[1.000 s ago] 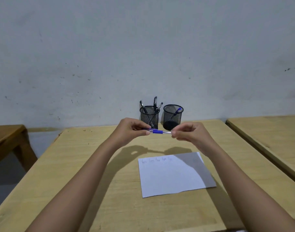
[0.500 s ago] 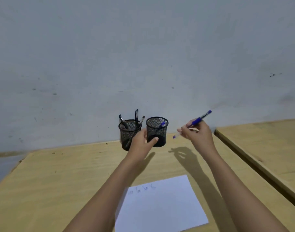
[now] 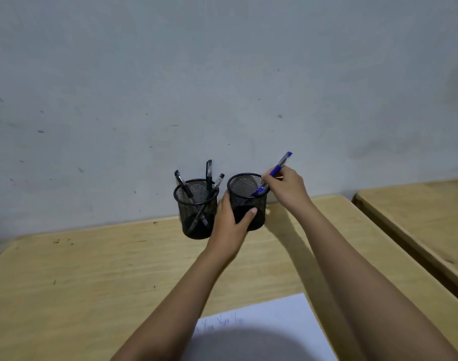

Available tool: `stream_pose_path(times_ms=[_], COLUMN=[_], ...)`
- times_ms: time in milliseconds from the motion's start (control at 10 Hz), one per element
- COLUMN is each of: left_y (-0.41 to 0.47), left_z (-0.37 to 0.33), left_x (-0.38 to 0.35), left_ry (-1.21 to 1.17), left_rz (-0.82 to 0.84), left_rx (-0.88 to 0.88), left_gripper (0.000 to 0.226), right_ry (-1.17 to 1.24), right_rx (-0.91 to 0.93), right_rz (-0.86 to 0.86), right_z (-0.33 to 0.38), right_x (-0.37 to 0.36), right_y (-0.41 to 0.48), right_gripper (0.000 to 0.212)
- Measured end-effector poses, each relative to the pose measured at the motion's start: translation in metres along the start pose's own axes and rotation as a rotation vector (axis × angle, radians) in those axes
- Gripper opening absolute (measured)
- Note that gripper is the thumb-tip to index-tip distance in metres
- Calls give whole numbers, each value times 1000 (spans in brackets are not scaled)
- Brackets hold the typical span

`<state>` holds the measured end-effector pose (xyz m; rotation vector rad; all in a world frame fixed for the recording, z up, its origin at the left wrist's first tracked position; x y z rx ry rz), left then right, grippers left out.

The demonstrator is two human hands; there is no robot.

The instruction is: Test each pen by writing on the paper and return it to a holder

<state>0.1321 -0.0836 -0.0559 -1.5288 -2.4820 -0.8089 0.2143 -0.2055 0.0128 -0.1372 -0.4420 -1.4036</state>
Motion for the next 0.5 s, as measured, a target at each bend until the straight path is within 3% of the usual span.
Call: stream_pose_path(times_ms=[100, 200, 500], left_y=[2, 1, -8], left_z=[4, 5, -1], left_x=[0, 0, 4], left_ry=[7, 24, 43], left_rz=[13, 23, 48], left_rx=[-35, -42, -13], left_gripper=[65, 63, 58], right_ry=[-27, -37, 55], right_rx=[5, -12, -92], right_rz=[48, 60, 78], right_z=[-3, -7, -16], right_x=[-8, -10, 9], right_y=[4, 2, -28], right_gripper=[8, 19, 27])
Point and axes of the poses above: each hand's wrist, its own y-axis towards the middle knuckle, its own x-axis out of the back of the hand, z = x × y, the point moved 4 cm from there along y, towards the middle knuckle, and after that the axes turned 5 degrees about -x, right-handed, at the moved point
